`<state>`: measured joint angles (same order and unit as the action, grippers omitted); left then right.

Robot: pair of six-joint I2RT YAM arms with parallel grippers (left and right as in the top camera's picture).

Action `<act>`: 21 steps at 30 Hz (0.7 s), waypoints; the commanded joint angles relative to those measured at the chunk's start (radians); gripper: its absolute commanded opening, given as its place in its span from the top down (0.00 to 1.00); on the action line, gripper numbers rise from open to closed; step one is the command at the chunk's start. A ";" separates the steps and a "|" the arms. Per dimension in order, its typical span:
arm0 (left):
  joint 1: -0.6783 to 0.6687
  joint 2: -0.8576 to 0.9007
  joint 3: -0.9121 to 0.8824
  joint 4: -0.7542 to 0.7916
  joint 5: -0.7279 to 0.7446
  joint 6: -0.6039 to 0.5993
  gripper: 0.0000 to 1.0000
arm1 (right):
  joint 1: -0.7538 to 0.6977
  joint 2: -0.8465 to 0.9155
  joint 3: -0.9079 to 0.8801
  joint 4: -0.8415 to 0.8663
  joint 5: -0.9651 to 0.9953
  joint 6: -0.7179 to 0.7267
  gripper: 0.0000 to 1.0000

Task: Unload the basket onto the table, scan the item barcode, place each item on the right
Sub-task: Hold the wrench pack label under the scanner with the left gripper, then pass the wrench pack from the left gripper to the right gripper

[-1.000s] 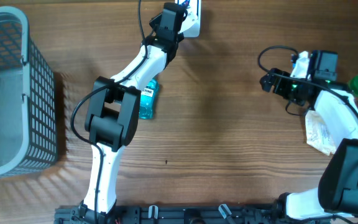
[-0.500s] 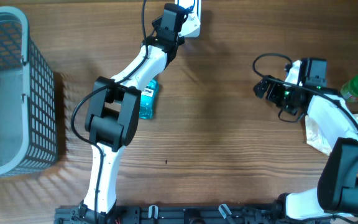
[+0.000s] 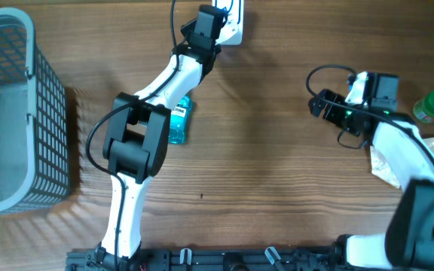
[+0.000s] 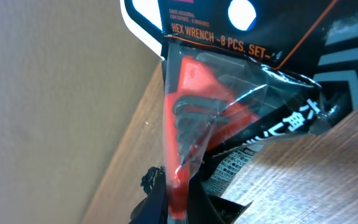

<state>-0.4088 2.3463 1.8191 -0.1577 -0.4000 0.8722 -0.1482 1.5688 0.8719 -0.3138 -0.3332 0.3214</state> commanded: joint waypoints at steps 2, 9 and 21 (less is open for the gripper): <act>-0.058 -0.103 0.018 -0.076 0.027 -0.170 0.96 | -0.004 -0.290 0.046 -0.024 -0.027 0.024 0.00; -0.148 -0.207 0.018 -0.310 0.407 -0.449 0.96 | -0.100 -0.748 0.090 -0.198 0.048 0.105 0.00; -0.297 -0.159 0.018 -0.263 0.767 -0.612 0.96 | -0.151 -1.228 0.106 -0.442 0.006 0.099 0.00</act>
<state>-0.6548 2.1620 1.8191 -0.4576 0.2764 0.3264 -0.2935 0.3847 0.9745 -0.7223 -0.3138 0.4187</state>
